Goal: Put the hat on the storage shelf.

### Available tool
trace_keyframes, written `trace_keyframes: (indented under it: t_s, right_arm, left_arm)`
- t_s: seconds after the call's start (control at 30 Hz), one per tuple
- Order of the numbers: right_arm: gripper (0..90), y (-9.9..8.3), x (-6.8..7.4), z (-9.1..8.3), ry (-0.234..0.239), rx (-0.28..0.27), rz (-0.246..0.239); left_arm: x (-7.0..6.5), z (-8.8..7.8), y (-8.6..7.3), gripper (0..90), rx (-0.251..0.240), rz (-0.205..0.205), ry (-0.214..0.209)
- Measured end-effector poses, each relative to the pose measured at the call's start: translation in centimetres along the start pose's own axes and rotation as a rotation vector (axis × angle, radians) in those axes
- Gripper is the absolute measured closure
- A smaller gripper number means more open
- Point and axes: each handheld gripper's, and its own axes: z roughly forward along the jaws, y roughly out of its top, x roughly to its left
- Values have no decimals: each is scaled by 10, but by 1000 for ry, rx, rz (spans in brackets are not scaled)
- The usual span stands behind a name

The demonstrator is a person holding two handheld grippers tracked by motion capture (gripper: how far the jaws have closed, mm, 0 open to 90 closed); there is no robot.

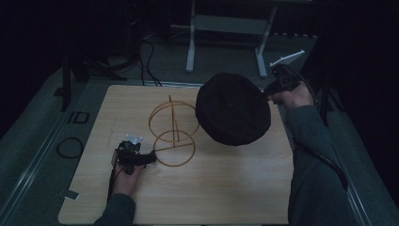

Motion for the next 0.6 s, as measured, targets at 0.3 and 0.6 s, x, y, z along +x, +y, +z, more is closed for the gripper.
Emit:
trace_keyframes:
  t_s: [0.3,0.6]
  right_arm:
    - [783,6,7,-2,9,-10,12]
    - [782,11,18,-2,-6,0,-5]
  left_arm:
    - [0,0,0,12,1,1,0]
    - [0,0,0,12,0,1,0]
